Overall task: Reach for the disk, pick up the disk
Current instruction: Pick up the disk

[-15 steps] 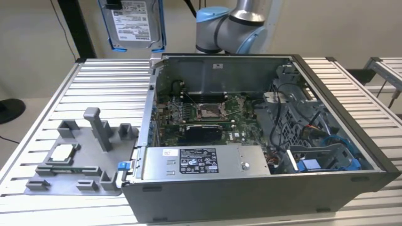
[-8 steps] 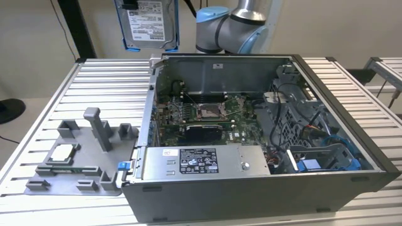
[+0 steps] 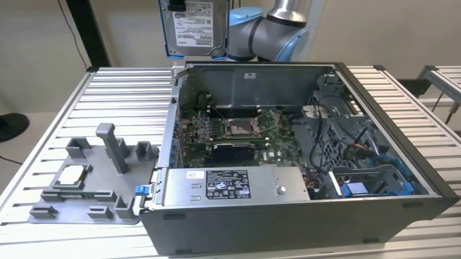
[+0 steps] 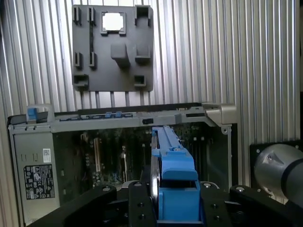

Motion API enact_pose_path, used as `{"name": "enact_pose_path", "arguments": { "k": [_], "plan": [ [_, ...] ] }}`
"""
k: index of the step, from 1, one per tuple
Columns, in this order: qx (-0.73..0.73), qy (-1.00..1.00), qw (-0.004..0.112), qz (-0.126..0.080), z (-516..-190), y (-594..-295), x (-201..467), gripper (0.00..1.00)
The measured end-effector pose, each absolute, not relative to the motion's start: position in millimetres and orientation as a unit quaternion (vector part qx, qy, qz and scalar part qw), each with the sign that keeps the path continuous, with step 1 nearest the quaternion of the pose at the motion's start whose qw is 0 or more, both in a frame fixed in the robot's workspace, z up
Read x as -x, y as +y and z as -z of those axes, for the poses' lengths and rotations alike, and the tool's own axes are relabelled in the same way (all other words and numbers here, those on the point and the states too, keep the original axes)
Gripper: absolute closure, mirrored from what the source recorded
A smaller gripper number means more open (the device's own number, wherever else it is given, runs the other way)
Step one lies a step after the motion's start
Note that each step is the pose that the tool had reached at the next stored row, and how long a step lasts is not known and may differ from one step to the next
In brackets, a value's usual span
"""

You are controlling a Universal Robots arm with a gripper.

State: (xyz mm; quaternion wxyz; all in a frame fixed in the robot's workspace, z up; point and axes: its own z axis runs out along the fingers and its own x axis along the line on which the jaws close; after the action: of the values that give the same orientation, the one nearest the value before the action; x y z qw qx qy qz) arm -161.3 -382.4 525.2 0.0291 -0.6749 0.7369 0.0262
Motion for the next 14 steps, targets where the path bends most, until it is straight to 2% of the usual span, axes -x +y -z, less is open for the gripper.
{"name": "enact_pose_path", "arguments": {
  "k": [14],
  "plan": [
    [0.675,0.736,0.029,-0.026,-525,-382,98,1.00]
  ]
}}
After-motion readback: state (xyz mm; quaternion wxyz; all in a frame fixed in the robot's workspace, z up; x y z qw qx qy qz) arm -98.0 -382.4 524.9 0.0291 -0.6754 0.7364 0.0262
